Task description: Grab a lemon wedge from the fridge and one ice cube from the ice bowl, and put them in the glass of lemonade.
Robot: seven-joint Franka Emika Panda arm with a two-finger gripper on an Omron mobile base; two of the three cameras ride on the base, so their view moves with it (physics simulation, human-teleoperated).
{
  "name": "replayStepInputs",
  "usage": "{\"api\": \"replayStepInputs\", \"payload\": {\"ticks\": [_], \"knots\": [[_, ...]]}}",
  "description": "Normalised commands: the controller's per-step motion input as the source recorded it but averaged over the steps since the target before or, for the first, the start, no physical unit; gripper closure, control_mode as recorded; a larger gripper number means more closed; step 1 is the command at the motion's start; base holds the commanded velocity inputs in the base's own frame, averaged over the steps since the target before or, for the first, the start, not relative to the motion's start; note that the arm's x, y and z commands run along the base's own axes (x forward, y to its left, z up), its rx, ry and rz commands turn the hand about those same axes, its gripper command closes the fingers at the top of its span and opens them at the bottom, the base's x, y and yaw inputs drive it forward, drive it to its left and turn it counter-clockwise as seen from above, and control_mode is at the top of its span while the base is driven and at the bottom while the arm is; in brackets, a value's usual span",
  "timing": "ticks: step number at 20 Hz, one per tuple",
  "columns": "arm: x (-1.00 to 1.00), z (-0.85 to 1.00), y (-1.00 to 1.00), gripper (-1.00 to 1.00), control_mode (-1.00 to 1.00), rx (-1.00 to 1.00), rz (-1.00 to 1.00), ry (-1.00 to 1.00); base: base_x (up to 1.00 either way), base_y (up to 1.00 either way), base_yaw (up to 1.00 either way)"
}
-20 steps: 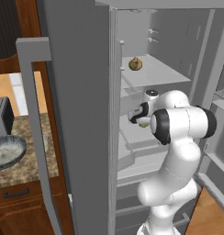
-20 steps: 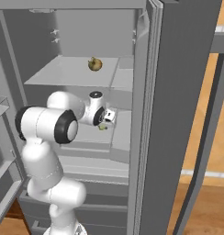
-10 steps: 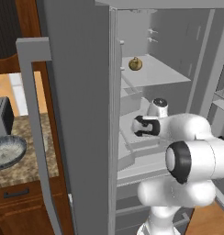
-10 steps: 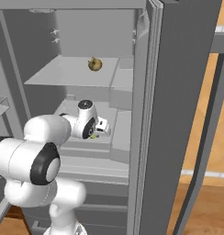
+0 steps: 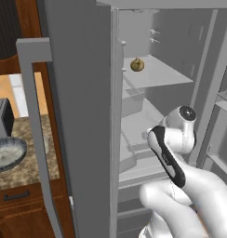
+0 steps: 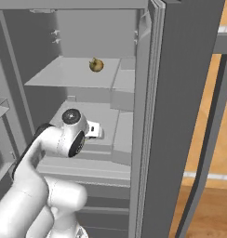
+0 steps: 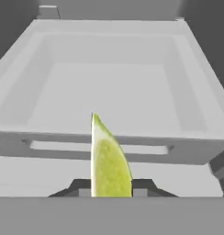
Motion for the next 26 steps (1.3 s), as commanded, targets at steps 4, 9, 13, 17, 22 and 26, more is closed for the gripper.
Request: {"api": "replayStepInputs", "payload": {"ticks": [4, 9, 13, 17, 22, 26], "knots": [[-0.83, 0.97, 0.24, 1.00, -1.00, -0.02, 0.12, -0.12, 0.00, 0.00, 0.00], [-0.61, 1.00, 0.12, 1.00, -1.00, -0.01, 0.10, -0.02, 0.00, 0.00, 0.00], [-0.54, 0.61, 0.03, 1.00, -1.00, 0.00, 0.03, 0.12, 0.00, 0.00, 0.00], [-0.93, 0.00, -0.02, 1.00, -1.00, 0.00, 0.01, 0.02, 0.00, 0.00, 0.00], [-0.93, -0.08, -0.01, 1.00, -1.00, 0.00, 0.00, 0.00, 0.00, 0.00, 0.00], [-0.74, -0.22, 0.00, 1.00, 1.00, 0.00, 0.01, 0.00, -0.25, 0.04, 0.01]]}}
